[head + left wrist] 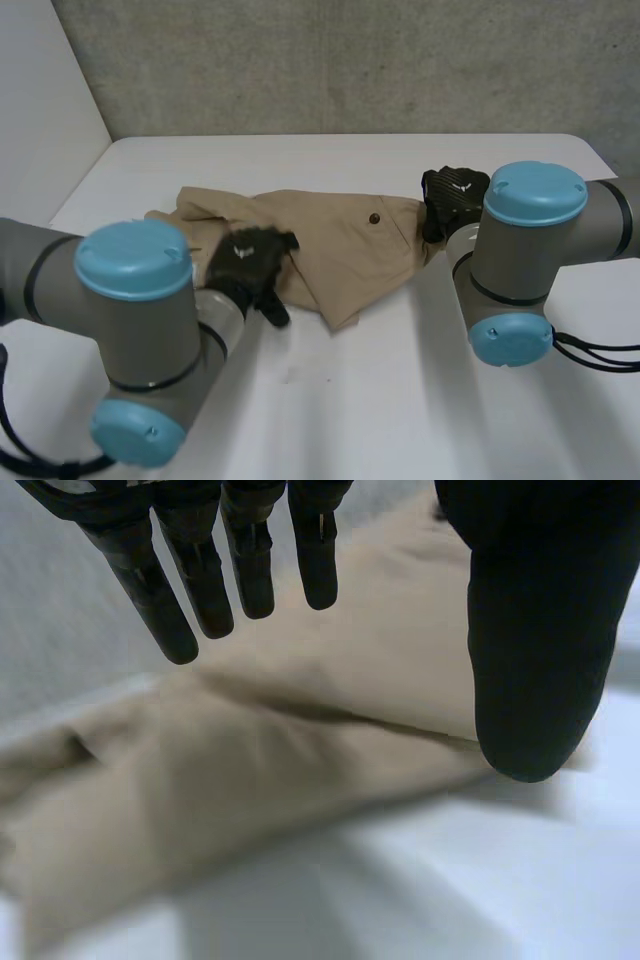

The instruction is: Fold the shorts.

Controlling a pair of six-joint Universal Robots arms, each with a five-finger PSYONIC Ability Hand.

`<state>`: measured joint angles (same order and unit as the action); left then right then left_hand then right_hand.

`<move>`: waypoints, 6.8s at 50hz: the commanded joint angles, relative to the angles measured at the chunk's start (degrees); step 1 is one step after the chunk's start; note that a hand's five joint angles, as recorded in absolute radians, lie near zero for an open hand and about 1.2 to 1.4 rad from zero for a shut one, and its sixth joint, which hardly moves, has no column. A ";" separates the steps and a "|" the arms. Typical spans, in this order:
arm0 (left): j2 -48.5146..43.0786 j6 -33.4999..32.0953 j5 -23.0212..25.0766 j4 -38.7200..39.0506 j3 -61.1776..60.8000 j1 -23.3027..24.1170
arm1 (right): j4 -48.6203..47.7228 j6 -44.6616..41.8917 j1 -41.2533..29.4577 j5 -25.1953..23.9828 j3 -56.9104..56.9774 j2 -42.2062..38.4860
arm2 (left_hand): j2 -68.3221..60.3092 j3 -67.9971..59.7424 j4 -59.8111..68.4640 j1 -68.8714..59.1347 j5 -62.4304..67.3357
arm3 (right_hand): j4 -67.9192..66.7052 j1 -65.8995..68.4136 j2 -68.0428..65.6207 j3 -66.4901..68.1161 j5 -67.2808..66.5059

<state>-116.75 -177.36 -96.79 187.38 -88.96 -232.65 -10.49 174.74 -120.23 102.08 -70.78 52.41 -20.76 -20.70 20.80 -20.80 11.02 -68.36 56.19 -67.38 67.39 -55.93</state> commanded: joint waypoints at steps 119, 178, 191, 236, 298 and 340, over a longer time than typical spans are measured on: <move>6.27 -0.71 -3.58 -13.98 -0.77 -3.69 | 14.09 -12.23 -2.64 -6.81 -3.92 7.26 | 5.33 5.27 -5.37 5.37 -5.60 | -11.64 23.81 -12.62 12.61 -14.07; 3.63 -5.46 -12.57 0.71 -9.83 -9.84 | 13.21 -13.10 -1.77 -10.67 -5.86 9.37 | -59.21 -59.27 59.17 -59.17 58.95 | 54.72 -42.55 53.74 -53.75 52.29; 4.77 -5.54 -7.98 0.62 -8.34 -11.69 | 27.97 -23.39 6.49 -27.37 -7.52 18.95 | -59.24 -59.30 59.20 -59.20 58.98 | 57.11 -44.93 56.13 -56.14 54.68; -0.15 -31.99 -2.18 2.09 36.47 -15.55 | -6.36 -31.82 -3.26 -10.50 7.39 14.12 | -59.24 -59.30 59.20 -59.20 58.98 | -11.64 23.81 -12.62 12.61 -14.07; 11.45 -24.35 -2.18 3.52 -20.55 -9.67 | 8.91 -5.98 15.02 -28.16 -27.56 17.72 | -5.94 -6.00 5.90 -5.90 5.67 | 24.80 -12.63 23.82 -23.83 22.37; 12.34 -5.98 -2.27 4.22 -23.28 -4.13 | -11.04 -1.60 14.49 -27.99 -34.69 17.02 | -5.78 -5.84 5.74 -5.74 5.51 | -11.64 23.81 -12.62 12.60 -14.06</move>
<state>-100.93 -183.02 -98.86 191.00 -112.93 -238.81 -21.66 164.52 -105.74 74.80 -107.26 71.34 -25.80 -25.91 25.23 -26.38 15.00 -49.44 42.59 -49.94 49.72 -37.68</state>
